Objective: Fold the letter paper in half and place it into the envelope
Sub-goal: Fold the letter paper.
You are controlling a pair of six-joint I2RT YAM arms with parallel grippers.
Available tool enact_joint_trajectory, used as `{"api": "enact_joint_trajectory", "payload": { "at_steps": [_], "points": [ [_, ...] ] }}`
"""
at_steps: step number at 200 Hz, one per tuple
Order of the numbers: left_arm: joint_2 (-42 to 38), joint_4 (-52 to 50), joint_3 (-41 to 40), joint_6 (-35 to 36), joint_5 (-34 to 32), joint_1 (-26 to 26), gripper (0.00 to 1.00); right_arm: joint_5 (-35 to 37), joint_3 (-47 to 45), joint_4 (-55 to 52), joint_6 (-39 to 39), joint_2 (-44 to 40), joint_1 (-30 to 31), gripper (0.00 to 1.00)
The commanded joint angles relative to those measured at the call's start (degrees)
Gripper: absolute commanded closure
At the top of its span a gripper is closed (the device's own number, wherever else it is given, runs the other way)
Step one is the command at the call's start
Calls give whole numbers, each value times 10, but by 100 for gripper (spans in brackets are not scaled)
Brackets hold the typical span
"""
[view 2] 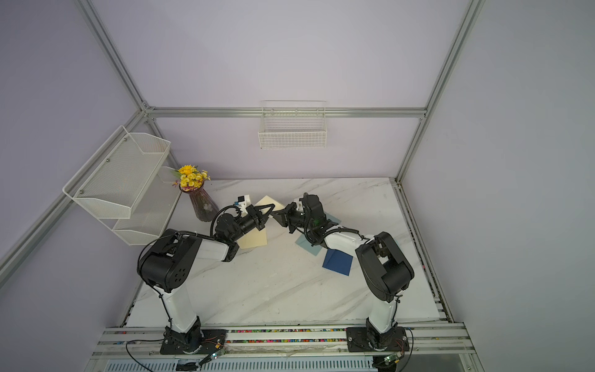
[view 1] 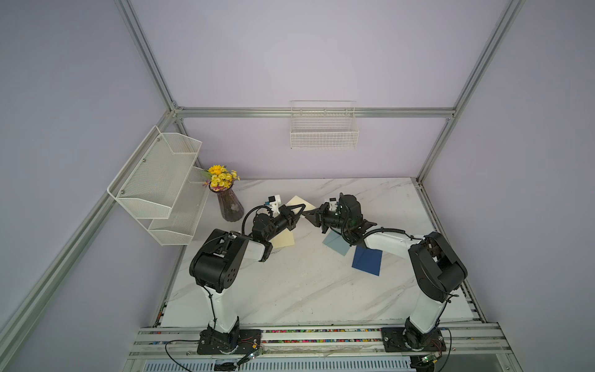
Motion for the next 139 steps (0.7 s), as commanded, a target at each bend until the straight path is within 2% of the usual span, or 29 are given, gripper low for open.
{"api": "enact_joint_trajectory", "payload": {
  "at_steps": [1,35,46,64,118,130,139],
  "points": [
    [-22,35,-10,10,15,0,100,4,-4,4,2,6,-9,88],
    [-37,35,-29,11,13,0,100,1,-4,4,0,9,-14,85],
    [-40,35,-33,11,14,0,100,1,-4,4,-1,8,-14,88],
    [-44,35,-36,12,11,-1,100,0,-5,4,-1,10,-15,100],
    [-52,35,-40,12,13,-1,100,-3,-11,4,-3,8,-19,100],
    [-56,34,-42,12,15,0,100,-4,-13,4,-5,6,-23,79],
    [-58,33,-46,13,16,-1,100,-5,-14,4,-6,5,-26,70]
  ]
}}
